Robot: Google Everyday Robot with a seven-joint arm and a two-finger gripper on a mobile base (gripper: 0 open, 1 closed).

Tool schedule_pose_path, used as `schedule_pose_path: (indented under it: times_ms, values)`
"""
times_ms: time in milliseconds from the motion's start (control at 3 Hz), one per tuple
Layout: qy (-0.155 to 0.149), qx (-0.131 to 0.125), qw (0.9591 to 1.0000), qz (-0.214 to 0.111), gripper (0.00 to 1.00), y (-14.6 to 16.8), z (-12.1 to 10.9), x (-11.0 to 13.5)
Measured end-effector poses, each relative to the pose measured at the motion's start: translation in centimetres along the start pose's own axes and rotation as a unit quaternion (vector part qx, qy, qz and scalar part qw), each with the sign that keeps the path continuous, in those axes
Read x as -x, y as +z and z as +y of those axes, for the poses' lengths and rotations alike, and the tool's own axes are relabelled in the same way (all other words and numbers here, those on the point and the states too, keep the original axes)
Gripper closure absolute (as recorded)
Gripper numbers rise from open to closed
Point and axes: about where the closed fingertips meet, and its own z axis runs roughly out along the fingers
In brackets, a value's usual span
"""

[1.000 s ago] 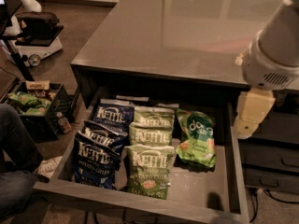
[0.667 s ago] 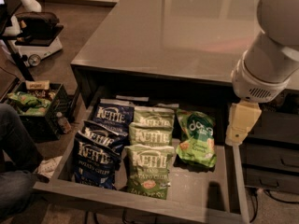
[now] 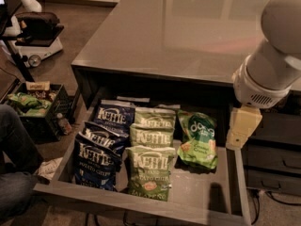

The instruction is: Pick green rice chip bag from top drawer and place on counter

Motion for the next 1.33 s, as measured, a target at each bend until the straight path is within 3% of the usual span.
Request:
schedule_pose_path:
  times_ms: [667,1333]
  values:
    - [-0.012,0.009,0.9994,-0.032,0.00,5.2,-0.6,2.1]
    - [0.005,0.065,0.9976,-0.021,0.00,11.9,-0.1,2.7]
